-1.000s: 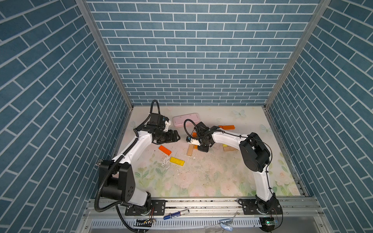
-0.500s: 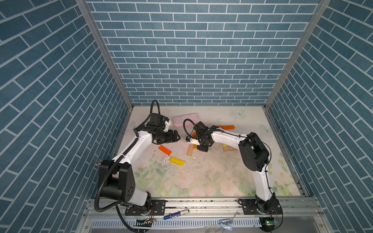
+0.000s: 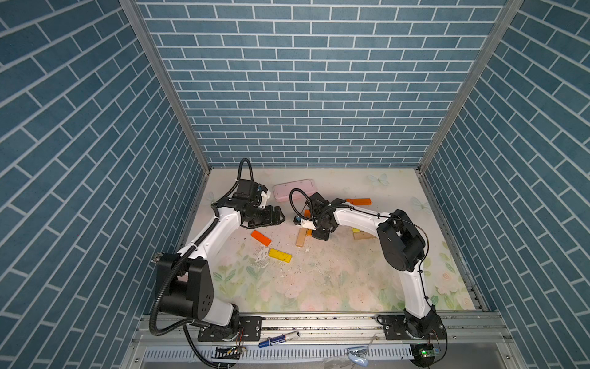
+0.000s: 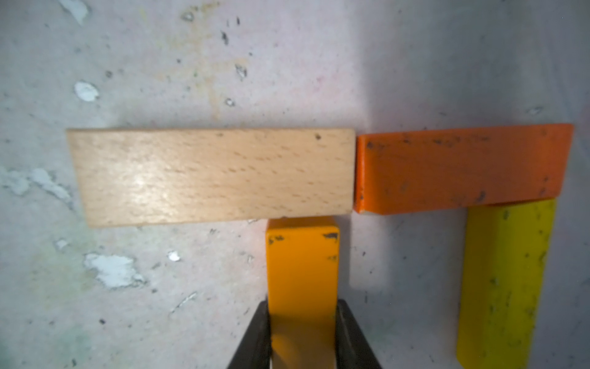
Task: Assemble the number 6 with building blocks
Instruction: Assemble the building block at the center of the board.
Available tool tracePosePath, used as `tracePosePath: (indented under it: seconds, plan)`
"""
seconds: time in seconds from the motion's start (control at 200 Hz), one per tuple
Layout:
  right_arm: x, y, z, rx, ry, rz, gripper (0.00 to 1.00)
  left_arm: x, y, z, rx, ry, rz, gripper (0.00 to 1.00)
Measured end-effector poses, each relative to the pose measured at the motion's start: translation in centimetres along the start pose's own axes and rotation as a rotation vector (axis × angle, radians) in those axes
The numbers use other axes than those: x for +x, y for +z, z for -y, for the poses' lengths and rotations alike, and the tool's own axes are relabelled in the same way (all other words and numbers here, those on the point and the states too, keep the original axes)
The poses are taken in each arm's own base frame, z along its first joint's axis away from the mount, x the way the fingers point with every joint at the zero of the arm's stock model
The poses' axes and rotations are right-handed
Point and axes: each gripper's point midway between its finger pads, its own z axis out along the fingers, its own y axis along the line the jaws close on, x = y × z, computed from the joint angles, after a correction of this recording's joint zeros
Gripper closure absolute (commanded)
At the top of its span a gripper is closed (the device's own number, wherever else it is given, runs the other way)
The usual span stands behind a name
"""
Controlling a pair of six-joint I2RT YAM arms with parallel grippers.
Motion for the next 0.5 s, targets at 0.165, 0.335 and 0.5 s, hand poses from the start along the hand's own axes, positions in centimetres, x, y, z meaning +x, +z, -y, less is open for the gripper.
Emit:
tracePosePath:
  seconds: [0.165,0.335,0.5]
  plan:
    - [-0.03,-0.01,0.01,-0.002,-0.002,-0.011,0.76,0.00,0.00,-0.01,0.000,0.000,0.000,0.13]
    - [0.06,-0.01,0.11,0.003,-0.002,-0.018,0.76,0.00,0.00,0.00,0.000,0.000,0.000,0.13]
    - [0.09,-0.01,0.15,0.005,-0.002,-0.020,0.69,0.00,0.00,0.00,0.000,0.000,0.000,0.13]
